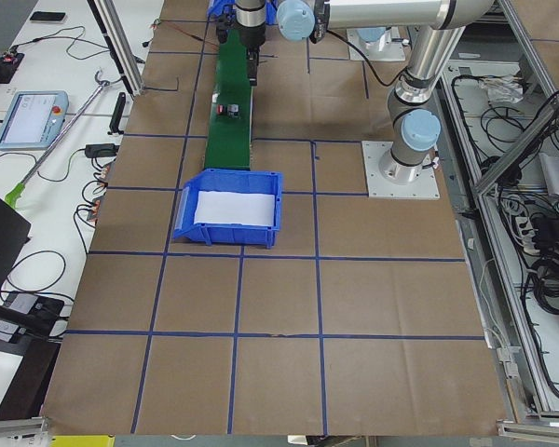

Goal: Transport two buttons from left to right
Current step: 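Carry the yellow button into the empty blue bin with the right gripper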

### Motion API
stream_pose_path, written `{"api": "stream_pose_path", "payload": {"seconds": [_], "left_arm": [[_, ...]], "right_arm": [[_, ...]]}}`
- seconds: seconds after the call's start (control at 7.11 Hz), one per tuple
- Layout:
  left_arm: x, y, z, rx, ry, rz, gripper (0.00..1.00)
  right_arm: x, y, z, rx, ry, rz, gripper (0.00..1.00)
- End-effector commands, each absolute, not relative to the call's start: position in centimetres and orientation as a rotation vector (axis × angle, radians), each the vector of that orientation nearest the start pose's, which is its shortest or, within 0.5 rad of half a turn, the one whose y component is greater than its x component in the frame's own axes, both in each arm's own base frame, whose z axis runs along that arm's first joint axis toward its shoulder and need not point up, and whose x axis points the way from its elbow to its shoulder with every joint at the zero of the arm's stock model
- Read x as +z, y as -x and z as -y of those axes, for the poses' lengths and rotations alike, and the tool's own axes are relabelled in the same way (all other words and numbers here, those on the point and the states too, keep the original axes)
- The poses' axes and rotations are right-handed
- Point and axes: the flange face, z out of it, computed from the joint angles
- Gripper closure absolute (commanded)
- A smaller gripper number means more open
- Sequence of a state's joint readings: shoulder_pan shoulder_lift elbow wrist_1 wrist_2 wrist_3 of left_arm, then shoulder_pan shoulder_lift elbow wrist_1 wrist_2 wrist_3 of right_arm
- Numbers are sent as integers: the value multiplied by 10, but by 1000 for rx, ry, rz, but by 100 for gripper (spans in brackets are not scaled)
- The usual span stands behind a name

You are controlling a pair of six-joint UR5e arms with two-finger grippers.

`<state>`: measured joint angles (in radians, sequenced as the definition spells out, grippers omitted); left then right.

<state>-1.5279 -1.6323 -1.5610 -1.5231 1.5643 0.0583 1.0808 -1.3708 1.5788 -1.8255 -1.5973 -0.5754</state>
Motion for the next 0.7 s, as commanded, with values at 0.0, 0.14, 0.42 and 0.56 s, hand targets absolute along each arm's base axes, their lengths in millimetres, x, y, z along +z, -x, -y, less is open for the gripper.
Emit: {"api": "stream_pose_path", "payload": {"seconds": [0.0,0.14,0.42,0.56], "left_arm": [[466,112,522,4,-24,-3151,0],[466,112,522,6,-24,-3151,0],[466,112,522,4,-24,-3152,0],[466,112,522,6,-24,-3152,0]], "right_arm": [[343,182,543,-101,107,-3206,99],[314,190,532,-121,131,-3216,99],[254,195,534,-67,134,-3162,99],[239,197,539,-49,138,-3142,99]]}}
